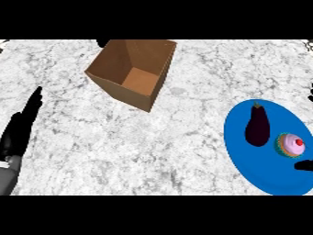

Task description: Pick the cupcake from the plate and place it in the cardboard box

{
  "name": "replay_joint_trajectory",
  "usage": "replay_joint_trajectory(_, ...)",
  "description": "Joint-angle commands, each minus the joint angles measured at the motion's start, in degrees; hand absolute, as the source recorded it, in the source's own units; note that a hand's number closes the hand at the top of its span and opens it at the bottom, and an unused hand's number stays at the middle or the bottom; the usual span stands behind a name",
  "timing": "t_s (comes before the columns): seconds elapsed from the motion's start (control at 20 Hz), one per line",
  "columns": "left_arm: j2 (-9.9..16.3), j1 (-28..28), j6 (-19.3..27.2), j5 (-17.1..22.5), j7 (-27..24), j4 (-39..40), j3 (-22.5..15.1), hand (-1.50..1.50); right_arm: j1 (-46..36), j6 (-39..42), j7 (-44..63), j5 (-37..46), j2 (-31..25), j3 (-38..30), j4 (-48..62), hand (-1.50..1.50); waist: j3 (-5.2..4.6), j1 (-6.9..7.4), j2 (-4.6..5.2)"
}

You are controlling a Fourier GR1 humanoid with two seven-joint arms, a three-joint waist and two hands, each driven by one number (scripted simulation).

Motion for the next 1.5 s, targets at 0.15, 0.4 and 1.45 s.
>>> replay_joint_trajectory(0.15, 2.92, 3.33, 4.16, -2.52, 0.95, -0.75, 2.91, 0.00, 9.05, 9.23, -23.14, -8.29, 4.13, -7.50, 12.20, -1.50, 0.52, -0.72, 0.22)
replay_joint_trajectory(0.4, 3.78, 4.09, 0.84, -1.90, -0.69, -1.46, 4.79, 0.00, 4.35, 16.10, -38.33, 0.42, -1.33, -9.43, 27.05, -1.50, 0.34, 0.43, 0.49)
replay_joint_trajectory(1.45, -0.17, 1.26, 1.31, -6.78, 1.15, 0.67, 5.82, 0.00, -8.66, 18.60, -6.72, 27.36, -10.13, 7.86, 9.63, -1.50, 0.16, -0.21, 0.31)
